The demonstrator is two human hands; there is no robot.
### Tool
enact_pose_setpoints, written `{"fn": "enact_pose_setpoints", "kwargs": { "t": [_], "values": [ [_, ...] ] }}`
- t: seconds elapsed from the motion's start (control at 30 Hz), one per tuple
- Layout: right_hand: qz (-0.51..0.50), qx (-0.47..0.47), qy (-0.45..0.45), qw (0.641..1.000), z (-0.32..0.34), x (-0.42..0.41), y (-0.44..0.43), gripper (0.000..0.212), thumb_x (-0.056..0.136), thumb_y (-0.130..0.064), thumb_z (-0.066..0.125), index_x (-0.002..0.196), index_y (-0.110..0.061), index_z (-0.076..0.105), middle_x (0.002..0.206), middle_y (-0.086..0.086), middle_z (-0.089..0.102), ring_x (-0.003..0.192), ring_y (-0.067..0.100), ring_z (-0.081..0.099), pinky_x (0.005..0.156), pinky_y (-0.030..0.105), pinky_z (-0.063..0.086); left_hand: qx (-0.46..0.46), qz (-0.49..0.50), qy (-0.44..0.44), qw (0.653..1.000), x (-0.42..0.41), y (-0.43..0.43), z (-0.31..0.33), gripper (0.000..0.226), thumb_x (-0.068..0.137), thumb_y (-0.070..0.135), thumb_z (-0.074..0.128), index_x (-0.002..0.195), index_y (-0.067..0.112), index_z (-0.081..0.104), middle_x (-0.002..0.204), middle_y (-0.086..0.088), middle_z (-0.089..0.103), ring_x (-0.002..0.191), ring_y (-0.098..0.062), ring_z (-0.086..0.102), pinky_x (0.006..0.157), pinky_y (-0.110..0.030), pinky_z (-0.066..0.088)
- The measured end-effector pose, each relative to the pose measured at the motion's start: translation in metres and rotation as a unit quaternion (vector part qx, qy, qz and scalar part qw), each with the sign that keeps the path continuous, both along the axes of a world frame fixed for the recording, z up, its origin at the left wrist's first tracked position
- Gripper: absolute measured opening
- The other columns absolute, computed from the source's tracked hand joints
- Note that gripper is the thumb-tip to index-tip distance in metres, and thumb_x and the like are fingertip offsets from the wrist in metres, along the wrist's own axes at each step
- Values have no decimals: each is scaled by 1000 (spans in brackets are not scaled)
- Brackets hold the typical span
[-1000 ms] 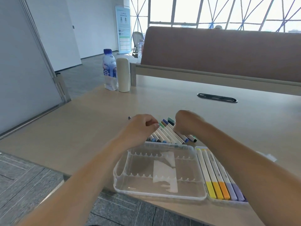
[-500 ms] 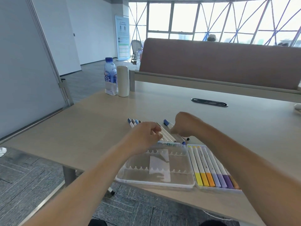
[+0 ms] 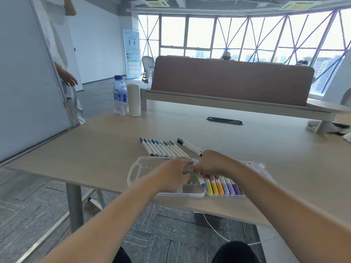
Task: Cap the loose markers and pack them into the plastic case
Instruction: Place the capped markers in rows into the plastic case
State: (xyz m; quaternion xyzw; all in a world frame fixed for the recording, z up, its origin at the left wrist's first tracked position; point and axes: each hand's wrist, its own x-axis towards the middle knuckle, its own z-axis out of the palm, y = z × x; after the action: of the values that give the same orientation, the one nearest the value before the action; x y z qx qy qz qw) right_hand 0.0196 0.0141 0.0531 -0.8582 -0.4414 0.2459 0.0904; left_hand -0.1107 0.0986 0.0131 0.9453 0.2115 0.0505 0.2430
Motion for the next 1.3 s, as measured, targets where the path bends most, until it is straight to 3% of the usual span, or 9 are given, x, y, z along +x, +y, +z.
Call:
{"fn": "enact_pose_setpoints", "kwargs": {
  "t": [0.17,0.43,0.63,0.9,1.1,1.3],
  "values": [
    [10,21,-4,1000,-4,9,-3,31,93,-19,58,64,-8,62,53,4,57,39,14,47,44,21,37,42,-22,34,998,1,-4,0,59,98,49,48,152,30,33,163,12,18,148,-15,23,120,-42,24],
    [22,31,-4,999,-7,18,-5,34,90,-25,67,60,-8,64,46,0,56,36,11,47,44,18,40,80,-18,49,995,6,-6,-4,70,90,66,49,151,38,32,162,17,17,150,-18,16,120,-45,17],
    [36,33,-7,999,-8,22,-4,32,88,-24,70,61,-10,65,51,0,58,38,10,50,51,20,44,80,-19,55,995,10,-6,-3,67,88,67,52,148,39,40,161,16,23,149,-18,19,119,-44,18],
    [55,49,-5,997,-12,21,-7,22,91,-25,69,78,-7,72,69,5,66,57,15,59,65,26,52,77,-13,57,995,13,-6,0,66,84,68,56,142,38,47,159,15,30,146,-18,26,117,-44,24],
    [70,56,-36,995,-12,17,-9,30,92,-23,68,63,-19,61,61,-1,60,51,11,52,52,18,43,92,-21,66,993,14,-2,-3,73,82,73,53,145,37,44,159,14,29,146,-20,26,119,-47,24],
    [92,49,-53,993,-11,17,-9,27,91,-24,67,66,-17,64,65,1,62,54,12,53,58,22,44,97,-30,73,992,14,-1,-4,79,83,75,50,149,34,39,161,12,25,148,-20,23,120,-47,22]
  ]
}}
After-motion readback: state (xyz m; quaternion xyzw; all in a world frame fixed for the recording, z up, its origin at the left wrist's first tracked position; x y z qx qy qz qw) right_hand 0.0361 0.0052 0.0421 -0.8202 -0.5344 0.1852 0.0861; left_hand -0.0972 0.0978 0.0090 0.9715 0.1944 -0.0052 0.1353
